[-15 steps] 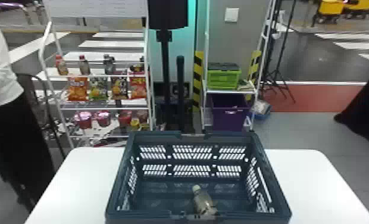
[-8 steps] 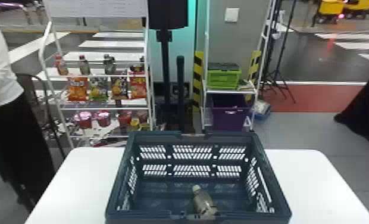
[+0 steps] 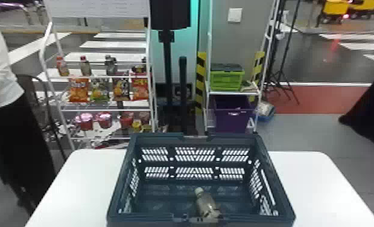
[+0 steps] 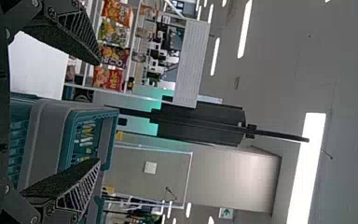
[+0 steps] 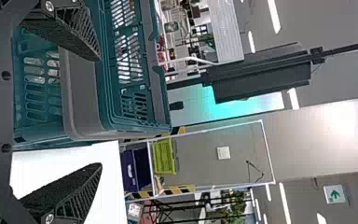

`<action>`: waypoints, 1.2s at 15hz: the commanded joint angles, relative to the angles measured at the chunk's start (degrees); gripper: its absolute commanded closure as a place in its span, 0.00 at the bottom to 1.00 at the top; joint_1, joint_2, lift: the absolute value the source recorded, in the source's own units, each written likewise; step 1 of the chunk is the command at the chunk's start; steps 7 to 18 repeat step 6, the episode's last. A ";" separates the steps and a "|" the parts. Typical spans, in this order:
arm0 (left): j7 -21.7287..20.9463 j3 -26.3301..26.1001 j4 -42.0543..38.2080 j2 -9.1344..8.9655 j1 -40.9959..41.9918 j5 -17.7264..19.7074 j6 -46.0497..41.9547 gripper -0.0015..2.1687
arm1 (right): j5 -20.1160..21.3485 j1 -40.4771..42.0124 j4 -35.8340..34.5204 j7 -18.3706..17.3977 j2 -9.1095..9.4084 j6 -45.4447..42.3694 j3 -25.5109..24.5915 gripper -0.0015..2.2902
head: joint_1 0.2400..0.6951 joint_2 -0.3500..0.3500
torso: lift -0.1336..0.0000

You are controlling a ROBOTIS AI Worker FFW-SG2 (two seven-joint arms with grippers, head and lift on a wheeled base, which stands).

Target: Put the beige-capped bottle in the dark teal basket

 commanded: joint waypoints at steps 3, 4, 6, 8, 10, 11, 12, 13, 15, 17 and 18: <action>0.00 0.00 0.00 0.00 -0.09 0.09 0.02 0.07 | 0.36 -0.11 0.03 0.00 0.00 0.70 -0.03 0.04 | 0.57 0.50 | 1.00; 0.00 0.00 0.09 0.00 -0.09 0.09 0.02 0.07 | 0.62 -0.11 -0.06 0.00 0.00 0.87 -0.03 0.04 | 0.57 0.50 | 1.00; 0.00 0.00 0.09 0.00 -0.18 0.18 0.02 0.07 | 0.71 -0.11 -0.06 0.00 0.00 0.87 -0.03 0.04 | 0.57 0.50 | 1.00; 0.00 0.00 0.09 0.00 -0.18 0.18 0.02 0.07 | 0.71 -0.11 -0.06 0.00 0.00 0.87 -0.03 0.04 | 0.57 0.50 | 1.00; 0.00 0.00 0.09 0.00 -0.18 0.18 0.02 0.07 | 0.71 -0.11 -0.06 0.00 0.00 0.87 -0.03 0.04 | 0.57 0.50 | 1.00; 0.00 0.00 0.09 0.00 -0.18 0.18 0.02 0.07 | 0.71 -0.11 -0.06 0.00 0.00 0.87 -0.03 0.04 | 0.57 0.50 | 1.00; 0.00 0.00 0.09 0.00 -0.18 0.18 0.02 0.07 | 0.71 -0.11 -0.06 0.00 0.00 0.87 -0.03 0.04 | 0.57 0.50 | 1.00; 0.00 0.00 0.09 0.00 -0.18 0.18 0.02 0.07 | 0.71 -0.11 -0.06 0.00 0.00 0.87 -0.03 0.04 | 0.57 0.50 | 1.00; 0.00 0.00 0.09 0.00 -0.18 0.18 0.02 0.07 | 0.71 -0.11 -0.06 0.00 0.00 0.87 -0.03 0.04 | 0.57 0.50 | 1.00; 0.00 0.00 0.09 0.00 -0.18 0.18 0.02 0.07 | 0.71 -0.11 -0.06 0.00 0.00 0.87 -0.03 0.04 | 0.57 0.50 | 1.00; 0.00 0.00 0.09 0.00 -0.18 0.18 0.02 0.07 | 0.71 -0.11 -0.06 0.00 0.00 0.87 -0.03 0.04 | 0.57 0.50 | 1.00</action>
